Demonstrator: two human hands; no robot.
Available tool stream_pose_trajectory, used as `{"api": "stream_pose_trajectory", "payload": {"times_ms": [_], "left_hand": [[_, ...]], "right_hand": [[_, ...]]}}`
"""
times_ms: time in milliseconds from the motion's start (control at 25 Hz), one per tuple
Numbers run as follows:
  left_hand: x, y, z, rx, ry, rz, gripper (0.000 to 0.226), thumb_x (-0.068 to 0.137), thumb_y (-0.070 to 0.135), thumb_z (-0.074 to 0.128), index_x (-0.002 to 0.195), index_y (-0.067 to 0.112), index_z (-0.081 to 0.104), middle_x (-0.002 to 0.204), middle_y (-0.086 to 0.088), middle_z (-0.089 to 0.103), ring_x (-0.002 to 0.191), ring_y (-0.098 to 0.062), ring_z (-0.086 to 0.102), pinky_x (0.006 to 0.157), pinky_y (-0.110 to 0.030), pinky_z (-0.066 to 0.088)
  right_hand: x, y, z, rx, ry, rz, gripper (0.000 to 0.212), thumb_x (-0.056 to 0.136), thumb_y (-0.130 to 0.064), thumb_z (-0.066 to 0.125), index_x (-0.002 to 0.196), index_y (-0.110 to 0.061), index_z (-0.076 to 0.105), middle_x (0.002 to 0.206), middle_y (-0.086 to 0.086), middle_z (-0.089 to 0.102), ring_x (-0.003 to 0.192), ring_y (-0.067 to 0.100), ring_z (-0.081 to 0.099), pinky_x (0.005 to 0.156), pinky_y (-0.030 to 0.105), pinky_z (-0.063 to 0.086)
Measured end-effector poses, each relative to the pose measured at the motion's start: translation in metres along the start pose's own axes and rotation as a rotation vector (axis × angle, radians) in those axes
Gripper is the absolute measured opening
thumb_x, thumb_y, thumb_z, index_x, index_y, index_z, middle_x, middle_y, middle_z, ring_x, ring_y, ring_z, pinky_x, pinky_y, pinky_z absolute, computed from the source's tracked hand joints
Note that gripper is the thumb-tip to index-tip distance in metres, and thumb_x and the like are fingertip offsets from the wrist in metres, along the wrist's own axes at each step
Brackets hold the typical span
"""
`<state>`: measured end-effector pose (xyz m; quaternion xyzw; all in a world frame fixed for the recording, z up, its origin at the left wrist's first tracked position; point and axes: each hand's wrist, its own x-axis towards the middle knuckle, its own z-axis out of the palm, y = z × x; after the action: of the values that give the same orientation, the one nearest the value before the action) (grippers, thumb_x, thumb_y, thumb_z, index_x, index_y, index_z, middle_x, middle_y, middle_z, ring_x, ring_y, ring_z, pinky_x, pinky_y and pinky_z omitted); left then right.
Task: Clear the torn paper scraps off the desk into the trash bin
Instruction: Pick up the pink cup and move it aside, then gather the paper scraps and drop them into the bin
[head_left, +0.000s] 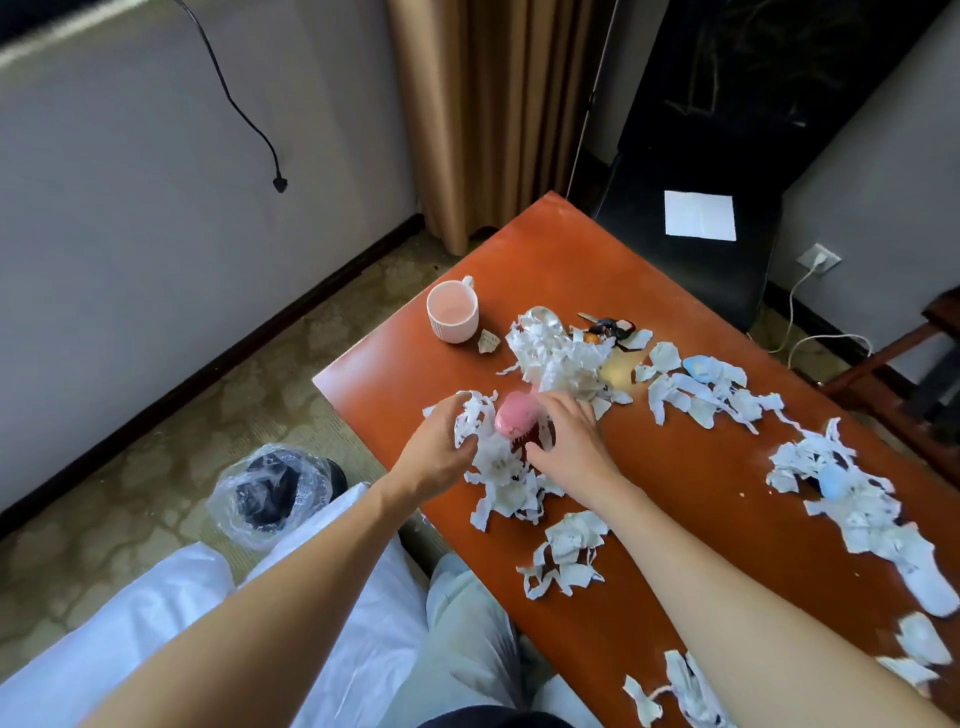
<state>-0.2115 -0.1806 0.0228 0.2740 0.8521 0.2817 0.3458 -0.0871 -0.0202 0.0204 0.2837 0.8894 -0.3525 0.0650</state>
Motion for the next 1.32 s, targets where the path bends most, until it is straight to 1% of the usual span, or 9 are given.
{"api": "stream_pose_trajectory", "payload": {"times_ms": [120,280,560,720,920,1000,1160,1240,1320], "left_hand": [[-0.012,-0.007,0.02,0.047,0.01,0.036,0.059,0.095,0.019,0.055,0.15,0.02,0.034,0.157,-0.002,0.035,0.144,-0.02,0.033,0.117,-0.036,0.027],[-0.013,-0.019,0.035,0.181,0.038,0.066,0.06,0.093,0.027,0.055,0.15,0.027,0.036,0.159,0.001,0.031,0.148,-0.022,0.022,0.12,-0.047,0.018],[-0.009,-0.038,0.056,0.261,0.038,0.112,0.063,0.092,0.037,0.057,0.15,0.034,0.032,0.163,0.004,0.018,0.151,-0.022,0.009,0.119,-0.046,0.007],[-0.008,-0.044,0.065,0.281,0.027,0.165,0.074,0.091,0.045,0.057,0.154,0.033,0.021,0.165,0.006,0.006,0.152,-0.02,-0.001,0.121,-0.048,0.002],[0.001,-0.052,0.067,0.332,0.044,0.192,0.084,0.091,0.057,0.053,0.156,0.036,0.004,0.165,0.01,-0.004,0.152,-0.018,-0.011,0.118,-0.054,-0.011],[0.004,-0.054,0.068,0.351,0.04,0.19,0.085,0.091,0.059,0.052,0.156,0.036,0.003,0.165,0.009,-0.005,0.151,-0.019,-0.011,0.117,-0.057,-0.012],[0.008,-0.059,0.076,0.339,0.018,0.211,0.089,0.089,0.063,0.051,0.156,0.035,-0.001,0.166,0.005,-0.007,0.151,-0.02,-0.012,0.117,-0.059,-0.009],[0.01,-0.064,0.082,0.35,0.01,0.228,0.092,0.088,0.067,0.049,0.157,0.032,-0.002,0.166,0.003,-0.008,0.151,-0.018,-0.013,0.117,-0.06,-0.008],[0.012,-0.069,0.087,0.372,0.018,0.249,0.094,0.086,0.07,0.046,0.157,0.028,0.0,0.166,0.001,-0.006,0.151,-0.017,-0.013,0.118,-0.06,-0.007]], "right_hand": [[-0.021,0.012,0.017,0.012,-0.01,-0.012,0.058,0.089,-0.022,0.062,0.144,-0.023,0.042,0.147,-0.008,0.039,0.136,0.015,0.026,0.116,0.036,0.027],[-0.032,0.02,0.032,0.036,0.017,-0.011,0.052,0.093,-0.025,0.057,0.143,-0.023,0.044,0.146,-0.008,0.04,0.137,0.012,0.025,0.116,0.033,0.026],[-0.04,0.035,0.057,0.038,0.006,-0.012,0.051,0.094,-0.027,0.053,0.144,-0.024,0.043,0.15,-0.01,0.037,0.139,0.01,0.022,0.117,0.039,0.026],[-0.046,0.04,0.064,-0.008,0.004,0.006,0.054,0.094,-0.029,0.051,0.147,-0.026,0.038,0.157,-0.01,0.027,0.144,0.008,0.012,0.118,0.037,0.014],[-0.061,0.054,0.072,-0.107,0.109,-0.065,0.058,0.093,-0.041,0.045,0.148,-0.024,0.037,0.159,-0.006,0.026,0.147,0.01,0.013,0.121,0.041,0.015],[-0.07,0.061,0.078,-0.176,0.094,-0.042,0.063,0.093,-0.048,0.039,0.151,-0.025,0.031,0.162,-0.005,0.018,0.149,0.013,0.007,0.122,0.045,0.012],[-0.079,0.07,0.097,-0.292,-0.017,0.006,0.079,0.092,-0.065,0.031,0.156,-0.031,0.0,0.164,-0.007,-0.011,0.149,0.014,-0.016,0.121,0.045,-0.006],[-0.078,0.072,0.104,-0.322,-0.013,-0.005,0.085,0.09,-0.068,0.033,0.156,-0.031,-0.005,0.164,-0.006,-0.016,0.149,0.014,-0.02,0.12,0.046,-0.009],[-0.076,0.075,0.113,-0.349,0.02,-0.014,0.086,0.09,-0.067,0.034,0.157,-0.028,-0.003,0.164,-0.003,-0.015,0.149,0.016,-0.02,0.121,0.049,-0.006]]}}
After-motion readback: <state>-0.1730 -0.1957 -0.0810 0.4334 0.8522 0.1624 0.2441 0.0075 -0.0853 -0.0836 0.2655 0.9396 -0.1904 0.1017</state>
